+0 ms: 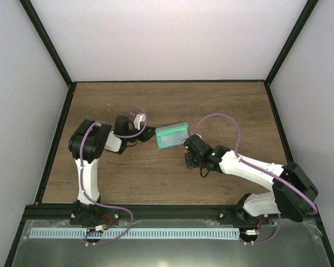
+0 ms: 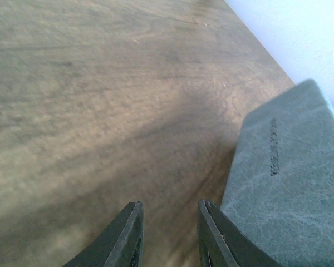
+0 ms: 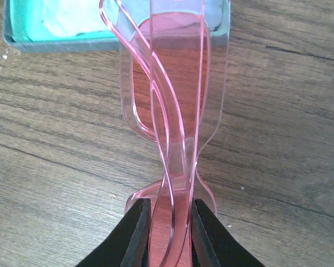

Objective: Organize the sunglasses
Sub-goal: Adjust the sunglasses case at the center of the board.

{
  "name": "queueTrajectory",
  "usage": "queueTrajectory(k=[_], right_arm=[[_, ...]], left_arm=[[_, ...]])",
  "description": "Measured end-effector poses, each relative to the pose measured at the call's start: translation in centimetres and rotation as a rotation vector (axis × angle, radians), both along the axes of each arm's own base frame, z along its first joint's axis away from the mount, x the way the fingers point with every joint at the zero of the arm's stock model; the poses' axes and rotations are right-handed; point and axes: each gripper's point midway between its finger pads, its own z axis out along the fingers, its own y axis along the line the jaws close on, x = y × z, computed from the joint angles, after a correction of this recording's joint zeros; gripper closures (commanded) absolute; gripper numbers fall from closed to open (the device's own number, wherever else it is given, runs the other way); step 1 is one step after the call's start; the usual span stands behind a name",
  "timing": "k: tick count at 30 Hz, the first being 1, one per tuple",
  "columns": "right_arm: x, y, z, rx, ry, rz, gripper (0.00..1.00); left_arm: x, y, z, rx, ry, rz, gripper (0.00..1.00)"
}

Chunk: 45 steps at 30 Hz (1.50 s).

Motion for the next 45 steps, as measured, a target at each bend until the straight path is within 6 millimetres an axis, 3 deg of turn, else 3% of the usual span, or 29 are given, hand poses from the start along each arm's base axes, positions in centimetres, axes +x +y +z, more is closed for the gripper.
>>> queueTrajectory(k=[8, 16, 20, 28, 32, 36, 39, 45], right_arm=[[0.1, 0.1, 1.0, 0.025, -0.023, -0.005, 0.85], [0.3, -0.1, 1.1, 0.031, -0.027, -0.022, 0.84], [1.1, -1.3, 1.4, 0.035, -0.033, -0.072, 0.84], [2.1, -3.0, 2.1, 0.021, -0.030, -0.134, 0.84], [3.3, -1.7, 3.5, 0.045, -0.038, -0.124, 0.84], [5.1, 0.0, 4.6, 0.070, -0.042, -0.117, 0.83], [5.5, 0.4, 4.5, 0.073, -0.035, -0.119, 0.83], [6.5, 0.8, 3.6, 0.067, -0.008, -0.143, 0.83]], left_arm=[[-4.4, -0.8, 0.4, -0.004, 0.011, -0.048, 0.69], [-9.5, -6.9, 1.9, -0.008, -0.038, -0.218, 0.66], [-11.0, -8.6, 1.9, -0.003, -0.042, -0.263, 0.66], [-10.4, -8.2, 1.0, 0.020, -0.034, -0.217, 0.66], [-10.5, -8.0, 0.8, 0.024, -0.027, -0.201, 0.65], [-11.7, -6.9, 0.5, 0.032, -0.003, -0.179, 0.62], [-13.0, -5.9, 0.9, 0.037, 0.002, -0.163, 0.61], [-14.2, -5.2, 3.7, 0.028, -0.064, -0.137, 0.58]])
